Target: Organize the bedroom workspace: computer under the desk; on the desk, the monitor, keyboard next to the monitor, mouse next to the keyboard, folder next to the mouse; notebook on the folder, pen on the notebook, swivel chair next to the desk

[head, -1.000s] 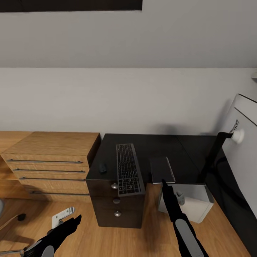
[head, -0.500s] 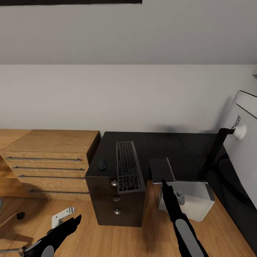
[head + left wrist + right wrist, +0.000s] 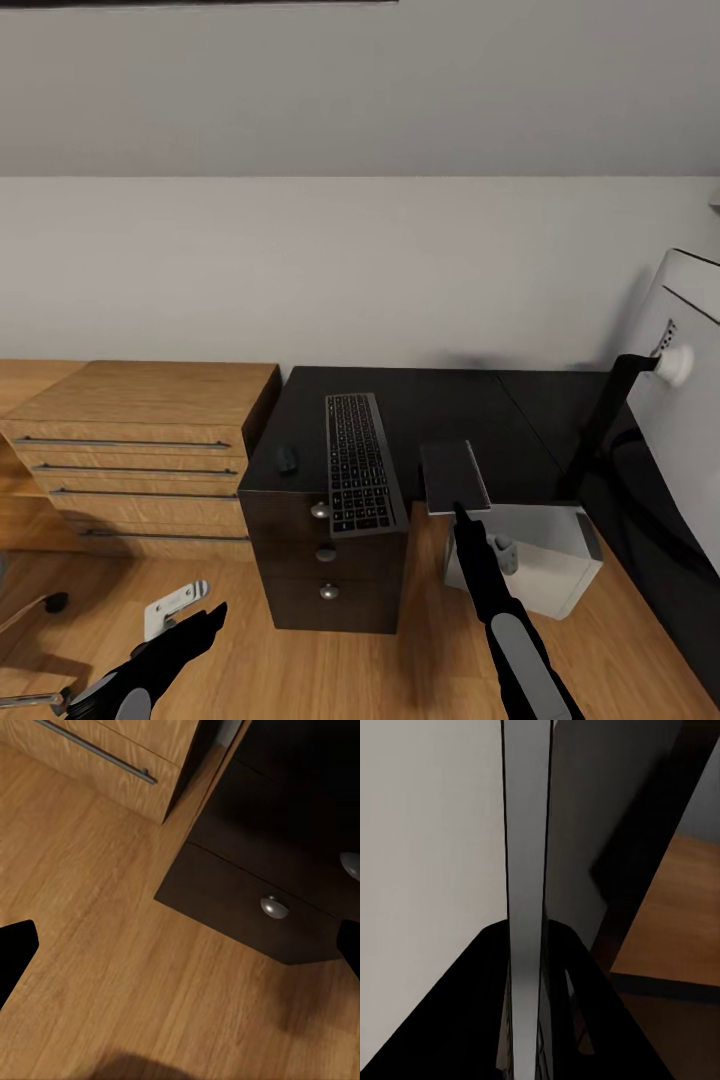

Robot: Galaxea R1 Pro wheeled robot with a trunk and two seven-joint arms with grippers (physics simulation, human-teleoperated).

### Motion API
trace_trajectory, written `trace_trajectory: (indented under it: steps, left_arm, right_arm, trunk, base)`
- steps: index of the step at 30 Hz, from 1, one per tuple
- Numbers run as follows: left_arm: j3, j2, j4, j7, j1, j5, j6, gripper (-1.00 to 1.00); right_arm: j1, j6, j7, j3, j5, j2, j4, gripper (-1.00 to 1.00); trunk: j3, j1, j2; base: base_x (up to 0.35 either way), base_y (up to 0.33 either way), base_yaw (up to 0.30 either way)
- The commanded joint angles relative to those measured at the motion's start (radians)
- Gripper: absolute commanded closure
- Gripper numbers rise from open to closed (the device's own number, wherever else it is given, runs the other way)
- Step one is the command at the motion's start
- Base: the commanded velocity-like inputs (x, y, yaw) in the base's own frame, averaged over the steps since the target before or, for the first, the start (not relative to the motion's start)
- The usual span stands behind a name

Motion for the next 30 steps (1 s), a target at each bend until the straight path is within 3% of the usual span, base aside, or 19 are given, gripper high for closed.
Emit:
trace_trajectory:
  steps: [1,30]
  left_arm:
    - [0.001,0.000,-0.001,0.008,0.000,0.011,0.003,-1.00]
    - [0.004,0.001,0.003,0.007,0.000,0.010,0.003,-1.00]
  right_arm:
    - [-0.001,-0.004,0.010,0.002,-0.013,0.000,0.001,1.00]
    - [-0.001,-0.004,0.009,0.002,-0.012,0.000,0.000,1.00]
  trunk:
    - [-0.001,0.000,0.000]
    - [-0.001,0.000,0.000]
  base:
    - [0.000,0.000,0.000]
    - [0.045,0.000,0.000]
